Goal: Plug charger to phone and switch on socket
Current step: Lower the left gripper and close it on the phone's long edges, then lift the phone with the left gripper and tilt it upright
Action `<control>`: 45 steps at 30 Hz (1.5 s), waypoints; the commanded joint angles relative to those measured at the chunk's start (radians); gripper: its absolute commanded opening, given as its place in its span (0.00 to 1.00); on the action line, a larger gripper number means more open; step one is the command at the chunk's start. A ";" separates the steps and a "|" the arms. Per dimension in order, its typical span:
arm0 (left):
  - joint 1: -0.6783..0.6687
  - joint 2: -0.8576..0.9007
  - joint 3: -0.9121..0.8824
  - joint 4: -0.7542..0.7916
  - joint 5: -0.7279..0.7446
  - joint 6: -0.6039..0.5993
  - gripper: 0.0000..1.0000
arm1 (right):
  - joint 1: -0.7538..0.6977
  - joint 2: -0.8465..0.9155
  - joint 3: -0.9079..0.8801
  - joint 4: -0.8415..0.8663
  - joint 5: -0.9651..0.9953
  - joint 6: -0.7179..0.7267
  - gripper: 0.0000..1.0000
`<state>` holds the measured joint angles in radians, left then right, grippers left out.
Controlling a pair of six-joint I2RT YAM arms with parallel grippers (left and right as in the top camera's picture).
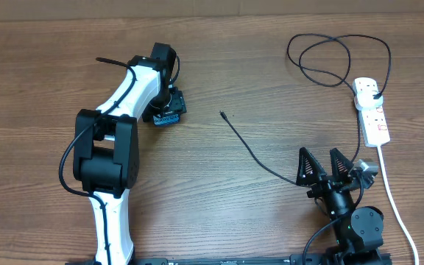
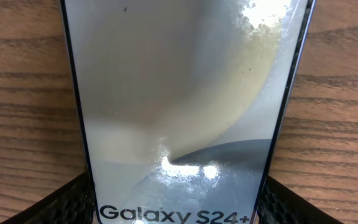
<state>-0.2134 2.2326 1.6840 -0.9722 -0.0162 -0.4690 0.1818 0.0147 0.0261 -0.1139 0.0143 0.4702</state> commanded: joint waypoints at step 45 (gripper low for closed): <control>0.002 0.078 0.161 -0.133 0.148 -0.006 0.23 | -0.006 -0.012 -0.005 0.005 -0.002 -0.008 1.00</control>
<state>-0.2077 2.2898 1.8069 -1.0893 0.0853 -0.4694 0.1818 0.0147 0.0261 -0.1146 0.0143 0.4702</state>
